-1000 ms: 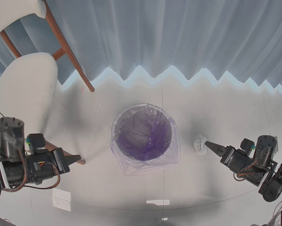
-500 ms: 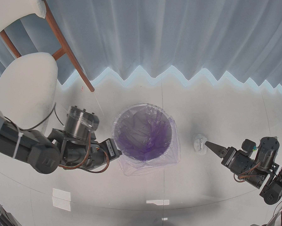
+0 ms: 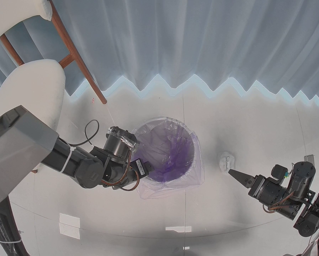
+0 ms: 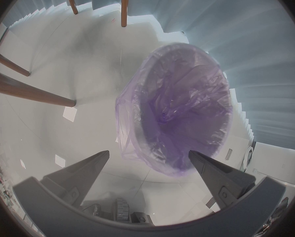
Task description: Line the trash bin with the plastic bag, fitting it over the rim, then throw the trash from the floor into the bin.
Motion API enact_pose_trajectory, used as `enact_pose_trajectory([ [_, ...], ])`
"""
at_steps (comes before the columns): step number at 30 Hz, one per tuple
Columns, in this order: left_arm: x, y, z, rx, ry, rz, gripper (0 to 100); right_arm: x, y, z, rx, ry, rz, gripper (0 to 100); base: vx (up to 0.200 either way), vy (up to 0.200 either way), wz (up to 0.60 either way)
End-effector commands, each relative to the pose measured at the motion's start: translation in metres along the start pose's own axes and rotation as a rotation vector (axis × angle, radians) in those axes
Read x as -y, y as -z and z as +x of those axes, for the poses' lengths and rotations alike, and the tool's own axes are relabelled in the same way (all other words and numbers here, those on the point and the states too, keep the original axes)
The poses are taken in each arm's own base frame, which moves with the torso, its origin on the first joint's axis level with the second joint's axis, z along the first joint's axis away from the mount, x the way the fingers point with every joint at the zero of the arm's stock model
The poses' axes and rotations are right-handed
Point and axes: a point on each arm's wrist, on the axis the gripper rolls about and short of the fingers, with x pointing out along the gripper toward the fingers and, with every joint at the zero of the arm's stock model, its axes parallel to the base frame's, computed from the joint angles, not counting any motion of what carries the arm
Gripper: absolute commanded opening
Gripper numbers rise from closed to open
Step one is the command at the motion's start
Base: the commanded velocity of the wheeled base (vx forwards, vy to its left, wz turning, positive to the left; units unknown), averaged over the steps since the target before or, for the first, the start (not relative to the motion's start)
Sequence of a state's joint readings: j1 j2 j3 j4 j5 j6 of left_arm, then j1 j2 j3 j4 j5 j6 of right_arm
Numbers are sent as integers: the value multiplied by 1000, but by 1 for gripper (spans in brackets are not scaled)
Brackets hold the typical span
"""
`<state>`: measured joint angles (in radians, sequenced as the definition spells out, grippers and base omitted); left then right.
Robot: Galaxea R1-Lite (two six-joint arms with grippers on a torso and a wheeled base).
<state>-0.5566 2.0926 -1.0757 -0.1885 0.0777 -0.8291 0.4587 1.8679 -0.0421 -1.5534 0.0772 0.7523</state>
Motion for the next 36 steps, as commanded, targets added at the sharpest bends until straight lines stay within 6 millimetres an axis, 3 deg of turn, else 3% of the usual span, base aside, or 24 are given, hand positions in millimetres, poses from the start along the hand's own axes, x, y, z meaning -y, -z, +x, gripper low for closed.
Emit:
enact_pose_trajectory([
  [1, -2, 1, 36, -21, -35, -15, 100, 0, 2, 1, -8, 0, -2, 100, 0, 0, 0],
  [11, 6, -6, 65, -37, -86, -42, 100, 0, 1, 1, 15, 19, -2, 100, 0, 0, 0],
  [12, 7, -6, 64, -38, -89, -42, 0, 0, 1, 1, 16, 20, -2, 100, 0, 0, 0],
  [19, 6, -17, 57, -1, -95, -24, 0, 1, 1, 1, 17, 23, 0, 100, 0, 0, 0],
  [22, 3, -30, 44, 26, -86, 44, 0, 2, 1, 0, 18, 30, 3, 100, 0, 0, 0],
  [29, -9, -64, 15, 92, -87, 360, 0, 3, 1, -1, 16, 32, 2, 100, 0, 0, 0],
  [36, -25, -87, 4, 107, -79, 730, 0, 4, 3, -2, 6, 39, 4, 100, 0, 0, 0],
])
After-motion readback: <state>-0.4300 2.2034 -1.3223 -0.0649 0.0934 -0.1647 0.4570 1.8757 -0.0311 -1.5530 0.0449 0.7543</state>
